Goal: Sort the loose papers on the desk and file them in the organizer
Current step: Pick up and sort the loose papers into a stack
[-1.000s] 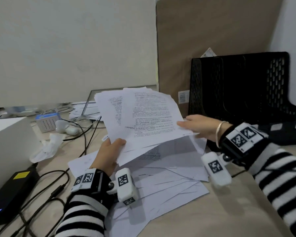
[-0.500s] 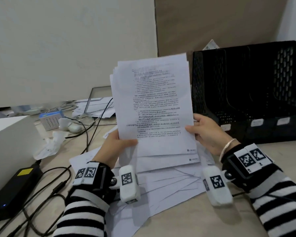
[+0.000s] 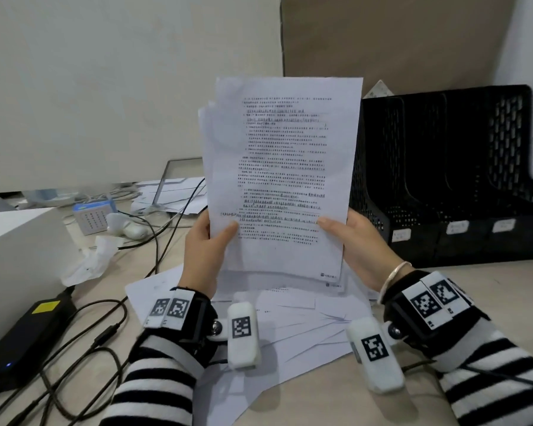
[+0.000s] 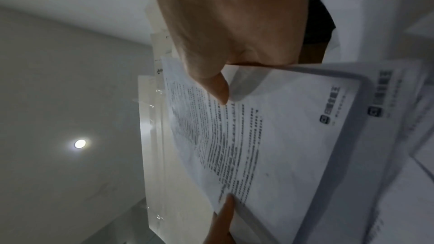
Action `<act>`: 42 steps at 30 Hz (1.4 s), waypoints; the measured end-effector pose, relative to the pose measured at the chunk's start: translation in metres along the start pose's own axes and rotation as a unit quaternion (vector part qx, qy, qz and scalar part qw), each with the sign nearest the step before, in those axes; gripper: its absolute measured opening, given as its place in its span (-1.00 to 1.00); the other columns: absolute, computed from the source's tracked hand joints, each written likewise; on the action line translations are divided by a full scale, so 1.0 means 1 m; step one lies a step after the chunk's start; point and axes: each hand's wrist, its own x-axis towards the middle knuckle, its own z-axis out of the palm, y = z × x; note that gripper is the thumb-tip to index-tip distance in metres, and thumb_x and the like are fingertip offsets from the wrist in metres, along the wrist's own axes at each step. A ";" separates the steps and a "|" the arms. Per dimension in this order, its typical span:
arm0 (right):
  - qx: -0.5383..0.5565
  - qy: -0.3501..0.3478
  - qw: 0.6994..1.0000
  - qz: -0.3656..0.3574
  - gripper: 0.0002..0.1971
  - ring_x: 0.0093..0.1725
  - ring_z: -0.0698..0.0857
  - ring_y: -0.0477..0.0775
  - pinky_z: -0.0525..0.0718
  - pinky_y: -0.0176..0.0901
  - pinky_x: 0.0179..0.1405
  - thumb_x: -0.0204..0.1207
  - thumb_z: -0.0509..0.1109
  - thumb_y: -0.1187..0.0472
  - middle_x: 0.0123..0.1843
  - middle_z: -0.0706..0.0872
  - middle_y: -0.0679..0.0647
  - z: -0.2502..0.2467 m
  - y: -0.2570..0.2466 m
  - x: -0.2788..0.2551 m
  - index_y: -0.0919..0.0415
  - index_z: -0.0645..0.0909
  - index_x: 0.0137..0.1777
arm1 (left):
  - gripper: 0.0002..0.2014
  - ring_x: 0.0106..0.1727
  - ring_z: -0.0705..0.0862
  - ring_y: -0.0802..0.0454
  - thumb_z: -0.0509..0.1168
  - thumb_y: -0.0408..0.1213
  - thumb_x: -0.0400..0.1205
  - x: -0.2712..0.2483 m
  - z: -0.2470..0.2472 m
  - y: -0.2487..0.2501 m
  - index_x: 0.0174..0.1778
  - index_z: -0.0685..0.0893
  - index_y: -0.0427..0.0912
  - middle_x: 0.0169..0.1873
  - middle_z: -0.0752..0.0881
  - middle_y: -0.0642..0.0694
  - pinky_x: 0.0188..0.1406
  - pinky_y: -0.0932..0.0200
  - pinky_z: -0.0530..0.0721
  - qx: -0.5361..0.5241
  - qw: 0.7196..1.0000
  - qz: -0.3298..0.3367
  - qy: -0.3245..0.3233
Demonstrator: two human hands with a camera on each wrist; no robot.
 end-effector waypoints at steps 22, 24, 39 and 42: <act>-0.028 0.010 0.998 -0.047 -0.68 0.16 0.77 -0.01 0.75 -0.12 0.11 0.65 0.28 0.24 0.20 0.78 0.00 -0.007 -0.019 0.001 0.13 0.52 0.39 | -0.57 0.18 0.75 0.06 0.37 -0.42 0.60 0.001 0.004 0.007 0.39 0.54 -0.09 0.19 0.76 0.00 0.09 0.13 0.74 0.011 0.997 0.011 -0.069; -0.041 0.014 0.998 -0.038 -0.66 0.18 0.76 0.00 0.71 -0.01 0.20 0.63 0.32 0.20 0.21 0.77 0.00 -0.007 -0.016 0.002 0.14 0.50 0.40 | -0.59 0.21 0.74 0.07 0.38 -0.25 0.63 0.002 0.002 0.000 0.41 0.54 -0.10 0.20 0.76 0.02 0.20 0.06 0.70 0.013 0.998 -0.010 -0.062; -0.075 0.062 0.994 -0.051 -0.74 0.14 0.77 -0.02 0.70 -0.01 0.23 0.64 0.32 0.22 0.13 0.80 -0.02 -0.003 -0.016 -0.001 0.17 0.64 0.30 | -0.83 0.02 0.78 -0.08 0.33 -0.37 0.66 0.000 0.012 0.000 0.15 0.69 -0.26 0.04 0.81 -0.16 0.00 0.05 0.76 -0.001 1.000 0.022 -0.004; -0.090 0.040 0.994 -0.048 -0.73 0.11 0.78 -0.03 0.71 -0.02 0.18 0.63 0.33 0.15 0.12 0.81 -0.04 -0.002 -0.019 -0.002 0.13 0.64 0.30 | -0.86 -0.03 0.79 -0.06 0.37 -0.35 0.63 -0.001 0.012 0.004 0.06 0.74 -0.28 -0.01 0.82 -0.18 -0.05 0.08 0.78 -0.021 1.000 0.022 -0.003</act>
